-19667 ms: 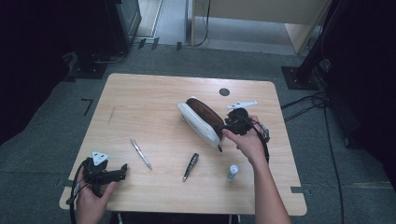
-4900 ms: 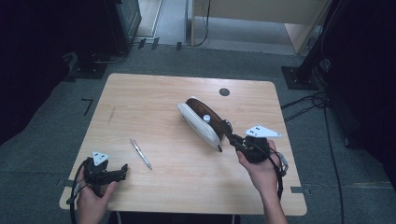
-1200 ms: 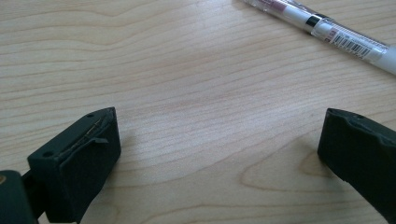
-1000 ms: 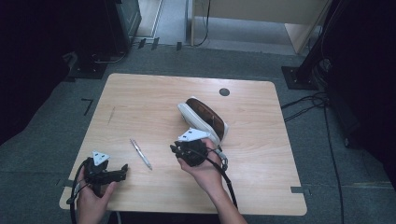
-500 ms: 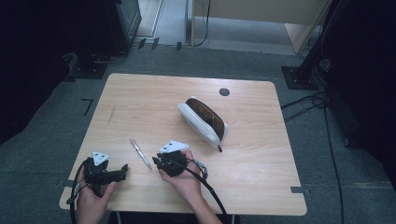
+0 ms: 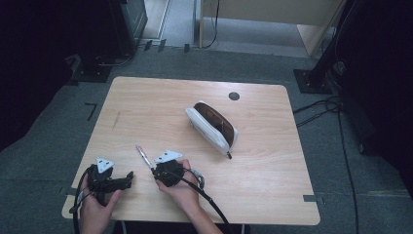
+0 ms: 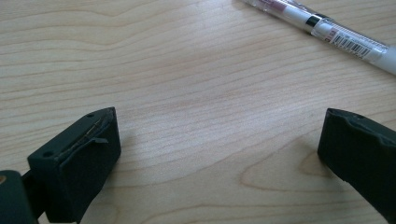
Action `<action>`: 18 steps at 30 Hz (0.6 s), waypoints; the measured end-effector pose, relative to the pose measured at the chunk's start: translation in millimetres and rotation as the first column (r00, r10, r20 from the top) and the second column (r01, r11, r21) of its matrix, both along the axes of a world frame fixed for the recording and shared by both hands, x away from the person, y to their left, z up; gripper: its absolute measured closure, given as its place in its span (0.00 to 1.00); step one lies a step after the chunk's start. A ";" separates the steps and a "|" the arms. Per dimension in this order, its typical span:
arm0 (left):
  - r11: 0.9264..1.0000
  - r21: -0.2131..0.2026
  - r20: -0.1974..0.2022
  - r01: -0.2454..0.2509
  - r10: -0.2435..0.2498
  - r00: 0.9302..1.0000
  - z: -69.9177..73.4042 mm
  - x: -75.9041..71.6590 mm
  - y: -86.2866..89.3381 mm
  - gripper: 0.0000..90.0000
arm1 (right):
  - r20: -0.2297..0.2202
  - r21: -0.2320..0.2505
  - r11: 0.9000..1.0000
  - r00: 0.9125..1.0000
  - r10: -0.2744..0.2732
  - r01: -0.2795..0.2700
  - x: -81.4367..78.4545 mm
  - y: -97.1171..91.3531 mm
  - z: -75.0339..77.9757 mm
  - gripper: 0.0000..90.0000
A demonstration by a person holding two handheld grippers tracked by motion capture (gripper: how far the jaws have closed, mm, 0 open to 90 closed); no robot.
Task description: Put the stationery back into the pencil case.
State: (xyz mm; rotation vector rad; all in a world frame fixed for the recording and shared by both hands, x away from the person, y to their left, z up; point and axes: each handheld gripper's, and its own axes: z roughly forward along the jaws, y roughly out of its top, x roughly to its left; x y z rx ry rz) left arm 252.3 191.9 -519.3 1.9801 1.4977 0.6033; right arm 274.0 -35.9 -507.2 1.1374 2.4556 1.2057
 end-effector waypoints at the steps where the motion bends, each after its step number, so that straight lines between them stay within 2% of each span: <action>1: 1.000 0.000 0.000 0.000 0.000 1.000 0.0 0.0 0.0 0.00 | 0.007 -0.011 1.000 1.000 0.002 -0.002 0.2 1.4 -0.7 0.80; 8: 1.000 0.000 0.000 0.000 0.000 1.000 0.0 0.0 0.0 0.00 | 0.008 -0.029 0.999 1.000 0.014 -0.014 -1.7 8.5 -5.0 0.82; 10: 1.000 0.000 0.000 0.000 0.000 1.000 0.0 0.0 0.0 0.00 | 0.028 -0.052 0.998 0.999 0.020 -0.019 -3.4 12.0 -7.7 0.83; 15: 1.000 0.000 0.000 0.000 0.000 1.000 0.0 0.0 0.0 0.00 | 0.047 -0.066 0.998 0.999 0.021 -0.018 -4.9 15.2 -8.1 0.90; 18: 1.000 0.000 0.000 0.000 0.000 1.000 0.0 0.0 0.0 0.00 | 0.058 -0.071 0.997 0.998 0.016 -0.011 -4.3 12.4 -7.9 0.90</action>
